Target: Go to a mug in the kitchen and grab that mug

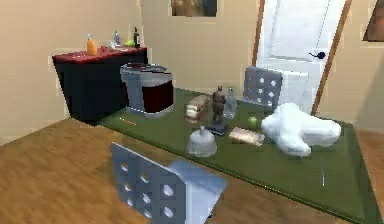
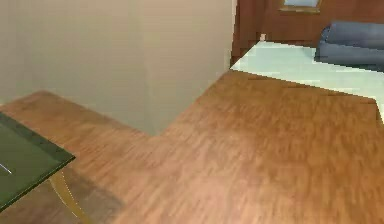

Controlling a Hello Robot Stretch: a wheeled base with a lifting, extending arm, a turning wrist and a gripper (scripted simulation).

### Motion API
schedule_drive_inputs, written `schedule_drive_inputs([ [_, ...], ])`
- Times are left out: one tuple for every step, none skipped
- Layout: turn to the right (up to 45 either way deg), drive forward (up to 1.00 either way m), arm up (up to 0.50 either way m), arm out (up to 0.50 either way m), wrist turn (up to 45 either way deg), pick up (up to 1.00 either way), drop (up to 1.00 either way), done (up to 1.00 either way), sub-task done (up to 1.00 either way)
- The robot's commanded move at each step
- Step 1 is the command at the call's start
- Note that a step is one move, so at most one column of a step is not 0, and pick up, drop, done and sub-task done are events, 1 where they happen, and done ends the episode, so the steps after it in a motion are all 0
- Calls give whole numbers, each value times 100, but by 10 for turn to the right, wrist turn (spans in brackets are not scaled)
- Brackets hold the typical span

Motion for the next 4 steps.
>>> schedule_drive_inputs([
  [-450, 0, 0, 0, 0, 0, 0, 0, 0],
  [-210, 0, 0, 0, 0, 0, 0, 0, 0],
  [0, 15, 0, 0, 0, 0, 0, 0, 0],
  [60, 0, 0, 0, 0, 0, 0, 0, 0],
])
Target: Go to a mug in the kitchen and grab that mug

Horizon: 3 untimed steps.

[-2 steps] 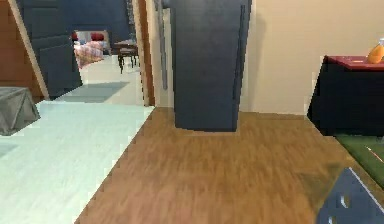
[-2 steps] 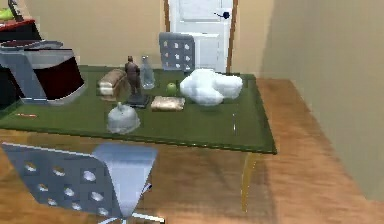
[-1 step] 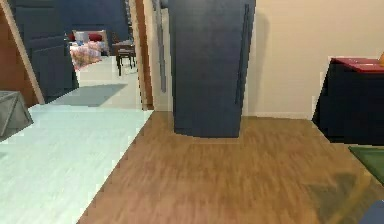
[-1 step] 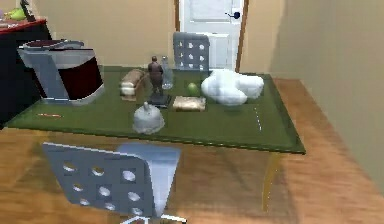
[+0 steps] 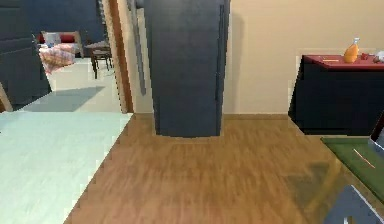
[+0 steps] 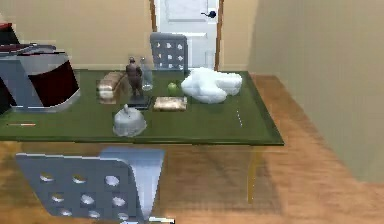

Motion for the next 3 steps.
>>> schedule_drive_inputs([
  [0, 80, 0, 0, 0, 0, 0, 0, 0],
  [390, 0, 0, 0, 0, 0, 0, 0, 0],
  [0, 100, 0, 0, 0, 0, 0, 0, 0],
])
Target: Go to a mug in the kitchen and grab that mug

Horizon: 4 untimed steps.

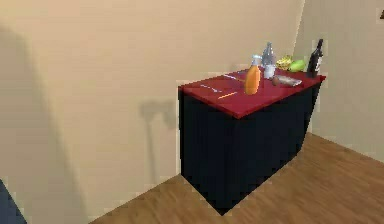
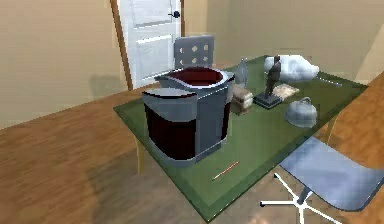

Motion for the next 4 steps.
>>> schedule_drive_inputs([
  [0, 25, 0, 0, 0, 0, 0, 0, 0],
  [390, 0, 0, 0, 0, 0, 0, 0, 0],
  [0, 45, 0, 0, 0, 0, 0, 0, 0],
  [-450, 0, 0, 0, 0, 0, 0, 0, 0],
])
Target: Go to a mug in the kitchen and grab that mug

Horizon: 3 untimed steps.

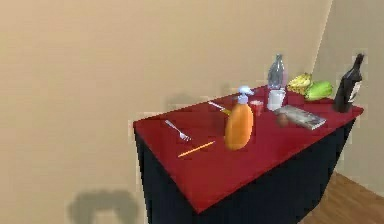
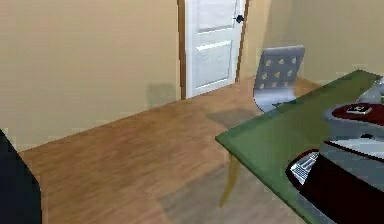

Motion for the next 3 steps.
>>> schedule_drive_inputs([
  [-450, 0, 0, 0, 0, 0, 0, 0, 0],
  [-240, 0, 0, 0, 0, 0, 0, 0, 0],
  [-30, 0, 0, 0, 0, 0, 0, 0, 0],
])
